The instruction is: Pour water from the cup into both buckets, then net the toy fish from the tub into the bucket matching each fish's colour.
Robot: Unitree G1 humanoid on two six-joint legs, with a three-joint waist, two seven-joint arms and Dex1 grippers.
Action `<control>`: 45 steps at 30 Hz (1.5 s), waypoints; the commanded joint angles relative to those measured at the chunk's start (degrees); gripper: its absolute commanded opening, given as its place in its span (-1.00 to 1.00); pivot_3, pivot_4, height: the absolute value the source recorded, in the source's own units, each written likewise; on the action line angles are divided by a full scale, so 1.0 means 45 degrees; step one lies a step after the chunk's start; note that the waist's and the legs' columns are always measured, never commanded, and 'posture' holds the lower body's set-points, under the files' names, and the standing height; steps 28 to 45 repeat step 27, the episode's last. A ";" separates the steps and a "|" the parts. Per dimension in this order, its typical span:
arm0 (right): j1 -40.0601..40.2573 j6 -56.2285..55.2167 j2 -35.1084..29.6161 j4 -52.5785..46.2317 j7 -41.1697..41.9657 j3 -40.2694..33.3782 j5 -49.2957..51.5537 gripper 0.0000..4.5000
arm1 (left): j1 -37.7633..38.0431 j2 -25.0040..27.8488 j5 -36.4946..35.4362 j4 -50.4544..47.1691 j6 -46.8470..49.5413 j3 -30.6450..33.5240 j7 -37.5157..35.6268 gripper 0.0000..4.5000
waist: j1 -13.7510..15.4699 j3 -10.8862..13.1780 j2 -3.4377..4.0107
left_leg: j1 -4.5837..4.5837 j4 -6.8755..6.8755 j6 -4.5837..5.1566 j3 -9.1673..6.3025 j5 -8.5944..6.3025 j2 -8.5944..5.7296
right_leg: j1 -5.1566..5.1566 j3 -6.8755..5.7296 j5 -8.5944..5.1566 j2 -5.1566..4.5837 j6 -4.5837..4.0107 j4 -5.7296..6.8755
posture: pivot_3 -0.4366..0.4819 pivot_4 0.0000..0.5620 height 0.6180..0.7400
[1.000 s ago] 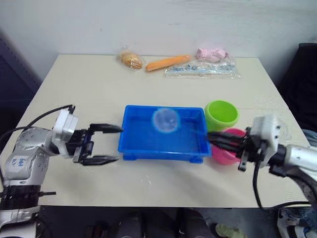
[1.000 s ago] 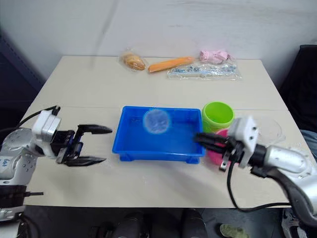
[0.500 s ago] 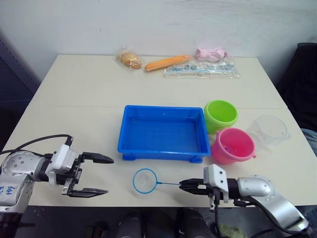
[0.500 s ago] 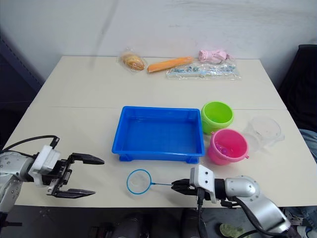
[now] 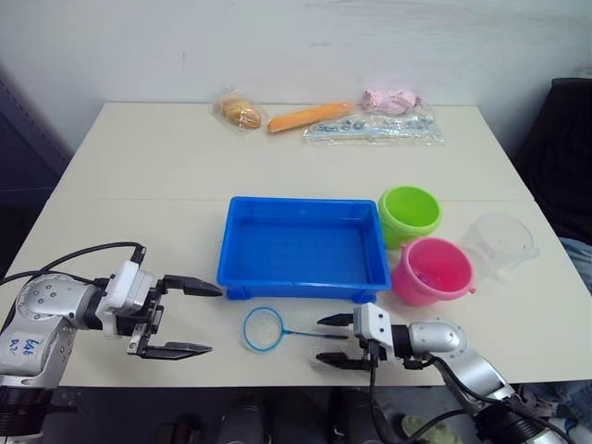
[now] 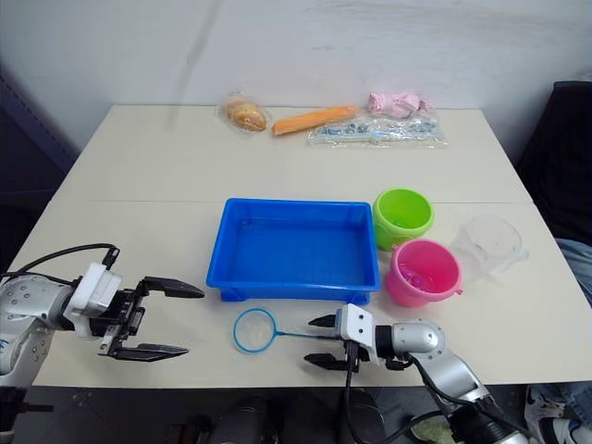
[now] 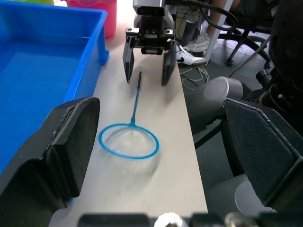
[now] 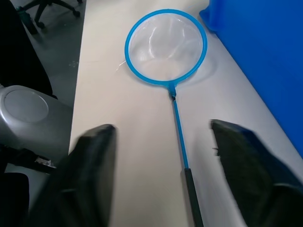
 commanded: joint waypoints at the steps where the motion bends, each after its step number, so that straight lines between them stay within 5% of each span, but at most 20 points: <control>1: 0.0293 -0.0317 -0.0192 -0.1067 0.0396 -0.0680 0.0817 0.98 | 0.0166 0.0288 0.0187 -0.0023 -0.0073 0.0444 0.0063 1.00 | 0.0001 0.0000 0.0001 | 0.0000 0.0000 0.0000 0.0000 0.0000 0.0000 | 0.0000 0.0000 0.0000 0.0000 0.0000 0.0000 | -0.05 -0.47 1.00; 6: 0.1590 0.0443 -0.1059 -0.3820 0.0297 -0.2235 0.2418 0.98 | 0.0927 0.0825 0.0710 0.0127 0.0627 0.0914 0.0888 1.00 | 0.0023 0.0004 0.0007 | -0.0002 -0.0002 -0.0001 -0.0001 -0.0003 0.0000 | -0.0002 0.0004 0.0000 -0.0003 0.0000 -0.0004 | -0.05 -0.47 1.00; 12: 0.5365 0.1340 -0.2433 -0.7315 -0.0550 -0.6537 0.4471 0.98 | 0.2040 0.0487 0.1878 0.1653 -0.1046 0.3298 0.2856 1.00 | 0.0095 -0.0001 -0.0004 | 0.0000 -0.0012 -0.0003 -0.0012 -0.0011 0.0006 | 0.0001 0.0000 0.0000 -0.0005 0.0000 -0.0050 | -0.05 -0.47 1.00; 22: 0.8408 0.0658 -0.3587 -0.5976 0.1488 -1.3588 0.4695 0.98 | 0.1896 0.0046 0.2904 0.3664 -0.2952 0.3101 0.3406 1.00 | 0.0166 -0.0006 -0.0012 | 0.0020 -0.0013 0.0003 0.0005 -0.0057 0.0010 | 0.0006 0.0016 0.0001 -0.0006 0.0000 -0.0056 | -0.05 -0.47 1.00; 45: 0.8172 0.0820 -0.3610 -0.5550 0.1483 -1.4048 0.4603 0.98 | 0.1985 0.0503 0.3152 0.4124 -0.2956 0.3051 0.3185 1.00 | 0.0122 -0.0016 -0.0025 | 0.0026 -0.0016 -0.0002 0.0007 -0.0061 0.0017 | 0.0000 0.0023 -0.0001 -0.0009 -0.0003 -0.0052 | -0.05 -0.47 1.00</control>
